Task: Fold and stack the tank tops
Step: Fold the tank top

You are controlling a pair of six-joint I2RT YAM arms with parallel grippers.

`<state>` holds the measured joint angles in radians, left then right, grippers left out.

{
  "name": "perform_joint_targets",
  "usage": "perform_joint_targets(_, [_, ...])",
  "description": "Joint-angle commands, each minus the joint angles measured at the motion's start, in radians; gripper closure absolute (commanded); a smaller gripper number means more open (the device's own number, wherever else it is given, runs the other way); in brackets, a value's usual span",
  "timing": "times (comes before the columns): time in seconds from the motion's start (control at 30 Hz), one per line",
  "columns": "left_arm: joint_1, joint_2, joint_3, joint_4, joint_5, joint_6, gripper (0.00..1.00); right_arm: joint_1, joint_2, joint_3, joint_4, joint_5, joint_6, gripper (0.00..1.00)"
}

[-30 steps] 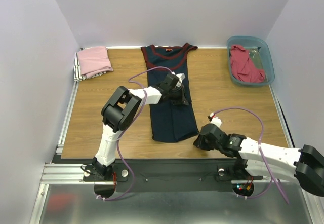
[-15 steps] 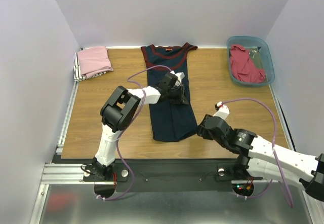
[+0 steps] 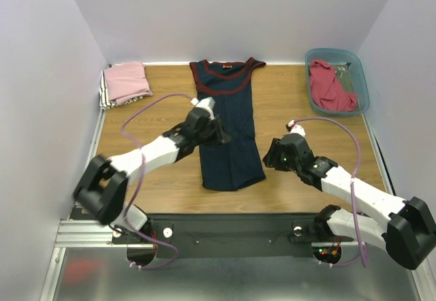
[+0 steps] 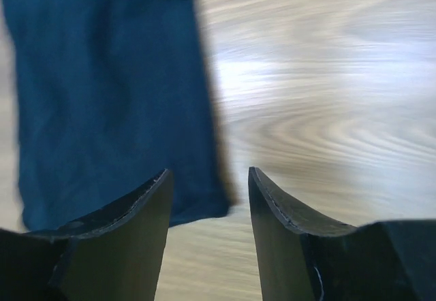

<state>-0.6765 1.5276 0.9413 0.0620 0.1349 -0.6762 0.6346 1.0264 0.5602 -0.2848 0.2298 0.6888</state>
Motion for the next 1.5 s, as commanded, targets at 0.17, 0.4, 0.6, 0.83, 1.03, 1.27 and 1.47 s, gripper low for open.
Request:
perform_joint_targets(0.17, [-0.001, -0.467, -0.53, -0.045, -0.261, -0.347, 0.42, -0.024, 0.052, -0.137, 0.276, -0.334, -0.026, 0.46])
perform_joint_targets(0.4, [-0.005, -0.572, -0.628, -0.037, -0.248, -0.375, 0.39, -0.024, 0.054, -0.207, 0.332, -0.326, 0.003, 0.46])
perform_joint_targets(0.6, [-0.006, -0.52, -0.68, 0.064, -0.196, -0.37, 0.39, -0.024, 0.066, -0.236, 0.384, -0.328, 0.011, 0.45])
perform_joint_targets(0.83, [-0.026, -0.485, -0.722, 0.137, -0.147, -0.39, 0.44, -0.024, 0.113, -0.243, 0.432, -0.333, 0.011, 0.47])
perform_joint_targets(1.03, [-0.081, -0.463, -0.739, 0.13, -0.139, -0.445, 0.55, -0.026, 0.1, -0.282, 0.449, -0.346, 0.041, 0.56])
perform_joint_targets(1.27, [-0.129, -0.544, -0.774, 0.088, -0.147, -0.525, 0.56, -0.026, 0.047, -0.335, 0.45, -0.366, 0.077, 0.57])
perform_joint_targets(1.47, [-0.146, -0.526, -0.743, 0.074, -0.149, -0.525, 0.61, -0.026, 0.064, -0.313, 0.475, -0.402, 0.086, 0.58])
